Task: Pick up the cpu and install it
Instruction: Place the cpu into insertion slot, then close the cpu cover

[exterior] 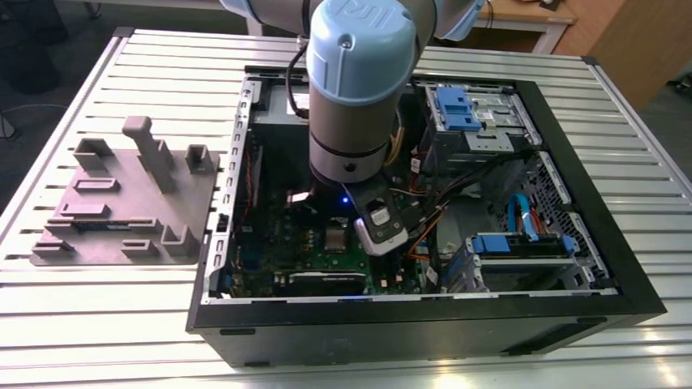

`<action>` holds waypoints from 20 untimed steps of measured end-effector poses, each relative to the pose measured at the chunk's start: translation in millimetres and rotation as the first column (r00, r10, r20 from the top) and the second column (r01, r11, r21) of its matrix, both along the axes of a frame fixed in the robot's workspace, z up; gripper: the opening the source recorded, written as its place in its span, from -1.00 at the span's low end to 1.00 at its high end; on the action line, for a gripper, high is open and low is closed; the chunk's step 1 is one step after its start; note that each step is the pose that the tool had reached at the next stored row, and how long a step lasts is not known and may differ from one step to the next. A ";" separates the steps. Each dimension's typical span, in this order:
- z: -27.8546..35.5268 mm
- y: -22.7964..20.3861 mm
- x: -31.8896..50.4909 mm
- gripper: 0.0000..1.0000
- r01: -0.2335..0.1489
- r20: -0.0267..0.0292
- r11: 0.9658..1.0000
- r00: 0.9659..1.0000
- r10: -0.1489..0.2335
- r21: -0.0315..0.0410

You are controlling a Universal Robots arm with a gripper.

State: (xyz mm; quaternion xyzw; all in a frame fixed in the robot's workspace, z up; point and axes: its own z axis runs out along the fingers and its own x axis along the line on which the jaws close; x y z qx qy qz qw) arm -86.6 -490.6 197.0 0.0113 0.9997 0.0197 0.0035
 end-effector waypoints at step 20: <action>6.8 0.0 0.0 -0.80 0.000 -0.002 1.000 1.000 0.000 0.000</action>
